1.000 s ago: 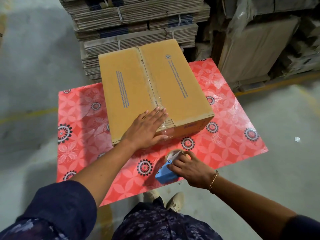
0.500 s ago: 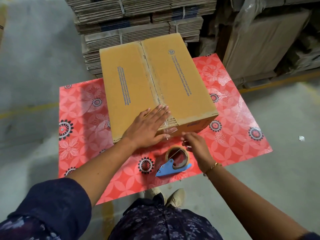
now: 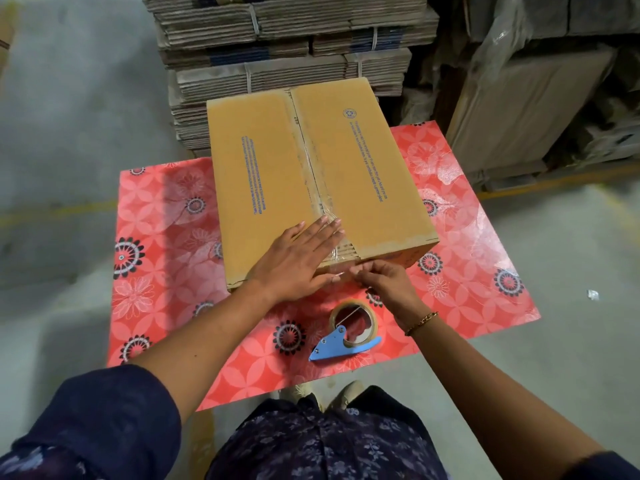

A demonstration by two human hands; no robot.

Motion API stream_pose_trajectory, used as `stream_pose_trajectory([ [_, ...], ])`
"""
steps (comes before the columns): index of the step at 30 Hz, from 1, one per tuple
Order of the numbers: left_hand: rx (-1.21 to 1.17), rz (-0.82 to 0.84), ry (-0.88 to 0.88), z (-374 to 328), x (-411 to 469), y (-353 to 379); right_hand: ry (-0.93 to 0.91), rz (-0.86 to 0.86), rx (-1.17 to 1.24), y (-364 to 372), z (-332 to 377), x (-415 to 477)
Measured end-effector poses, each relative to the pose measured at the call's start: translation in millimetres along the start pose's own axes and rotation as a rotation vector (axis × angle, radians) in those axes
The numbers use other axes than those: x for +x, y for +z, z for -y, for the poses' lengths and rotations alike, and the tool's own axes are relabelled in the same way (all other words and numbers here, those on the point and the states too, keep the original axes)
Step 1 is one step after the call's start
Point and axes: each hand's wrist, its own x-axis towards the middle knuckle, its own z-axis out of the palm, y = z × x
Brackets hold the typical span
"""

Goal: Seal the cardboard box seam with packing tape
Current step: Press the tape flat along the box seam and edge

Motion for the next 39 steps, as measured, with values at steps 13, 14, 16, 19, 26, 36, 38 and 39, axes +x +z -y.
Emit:
stream_pose_trajectory([
  [13,-0.442,-0.509,-0.554,-80,-51,1,-0.142,0.061,-0.121,-10,-7,8],
  [14,-0.618,-0.456,-0.682,-91,-51,4,-0.145,0.068,-0.122,-10,-8,9],
  [16,-0.891,-0.363,-0.882,-104,-43,11,-0.143,0.070,-0.124,-11,-10,11],
  [19,-1.075,-0.356,-0.973,-108,-27,14,-0.148,0.060,-0.128,-10,-10,13],
  [26,-1.068,-0.499,-1.063,-111,-11,29,-0.190,-0.052,-0.235,-6,-19,19],
  [36,-0.929,-0.596,-1.146,-123,2,40,-0.213,-0.210,-0.286,9,-22,14],
  [38,-0.935,-0.597,-1.139,-121,2,42,-0.184,-0.238,-0.268,12,-22,15],
  [39,-0.939,-0.598,-1.128,-120,2,43,-0.168,-0.250,-0.252,13,-22,15],
])
